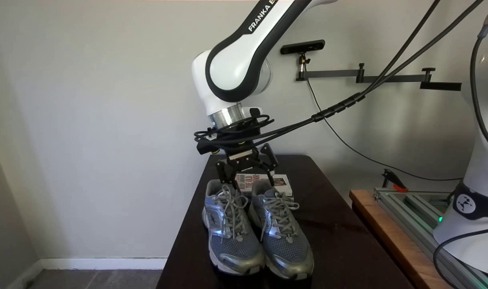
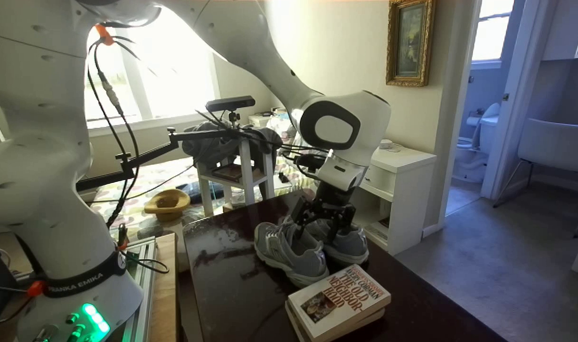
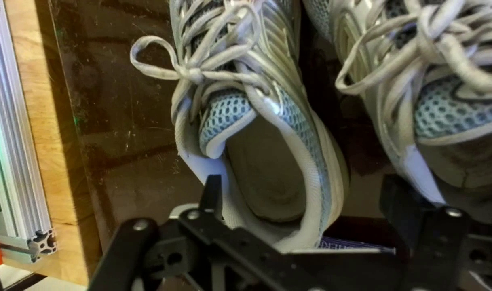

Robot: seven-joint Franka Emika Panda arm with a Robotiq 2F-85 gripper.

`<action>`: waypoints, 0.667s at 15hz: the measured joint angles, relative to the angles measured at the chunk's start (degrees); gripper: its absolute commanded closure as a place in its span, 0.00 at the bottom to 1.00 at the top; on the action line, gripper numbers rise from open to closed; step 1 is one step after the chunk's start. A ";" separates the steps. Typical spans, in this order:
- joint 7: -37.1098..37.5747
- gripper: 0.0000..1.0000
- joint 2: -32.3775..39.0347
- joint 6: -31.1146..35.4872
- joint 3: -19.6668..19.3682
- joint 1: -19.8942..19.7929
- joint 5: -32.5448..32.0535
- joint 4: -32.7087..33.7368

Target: Move the trainers to the left

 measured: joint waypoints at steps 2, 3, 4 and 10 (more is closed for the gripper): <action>-1.47 0.00 -1.18 0.00 0.00 0.19 -0.13 -0.75; -2.30 0.00 -1.82 -0.18 0.01 0.31 -0.18 -1.16; -3.05 0.00 -2.47 -0.49 0.01 0.41 -0.24 -1.44; -13.34 0.00 -6.81 -6.08 0.02 0.48 -5.35 -2.80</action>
